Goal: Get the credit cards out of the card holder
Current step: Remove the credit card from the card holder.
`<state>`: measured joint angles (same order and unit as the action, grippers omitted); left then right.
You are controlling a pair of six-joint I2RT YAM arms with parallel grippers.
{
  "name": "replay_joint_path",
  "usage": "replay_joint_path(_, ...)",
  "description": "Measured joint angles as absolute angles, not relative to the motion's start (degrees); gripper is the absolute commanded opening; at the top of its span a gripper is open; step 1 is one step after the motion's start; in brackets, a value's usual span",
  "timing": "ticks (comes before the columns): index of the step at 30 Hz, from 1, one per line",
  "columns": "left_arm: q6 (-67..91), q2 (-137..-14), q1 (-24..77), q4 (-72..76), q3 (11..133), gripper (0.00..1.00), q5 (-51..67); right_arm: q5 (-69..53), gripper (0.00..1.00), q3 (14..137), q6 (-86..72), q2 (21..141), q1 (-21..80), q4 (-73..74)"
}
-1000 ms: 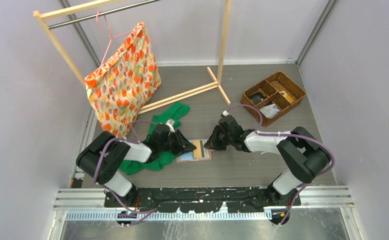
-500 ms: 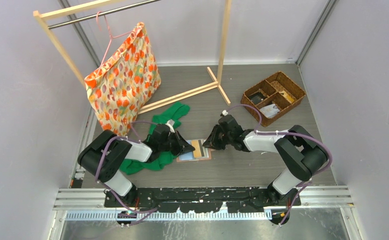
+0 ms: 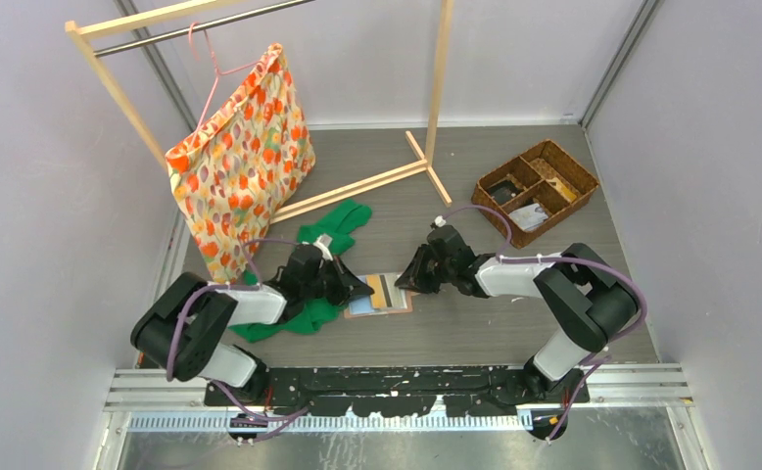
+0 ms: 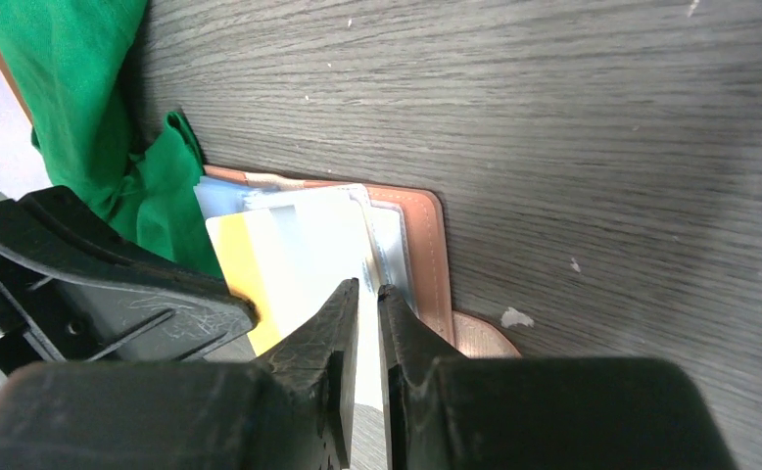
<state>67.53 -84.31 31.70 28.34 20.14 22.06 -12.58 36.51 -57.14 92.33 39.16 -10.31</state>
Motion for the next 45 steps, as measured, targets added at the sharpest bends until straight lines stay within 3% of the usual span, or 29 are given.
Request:
replay_joint_path(13, 61.2, -73.5, 29.1, 14.2, 20.2, 0.01, 21.0, -13.0, 0.22, 36.5, -57.6, 92.9, 39.2, -11.6)
replay_joint_path(24, 56.3, -67.1, 28.3, 4.2, 22.0, 0.0, 22.3, -13.0, 0.45, 37.1, -55.6, 86.2, 39.2, -3.9)
replay_joint_path(34, 52.7, -59.3, 27.9, -5.6, 25.1, 0.0, 24.6, -17.7, 0.59, 39.0, -53.5, 83.9, 39.2, -3.6)
replay_joint_path(45, 54.1, -57.9, 26.8, -5.6, 27.3, 0.0, 30.5, -32.5, 0.64, 33.0, -63.7, 87.8, 39.2, -29.1)
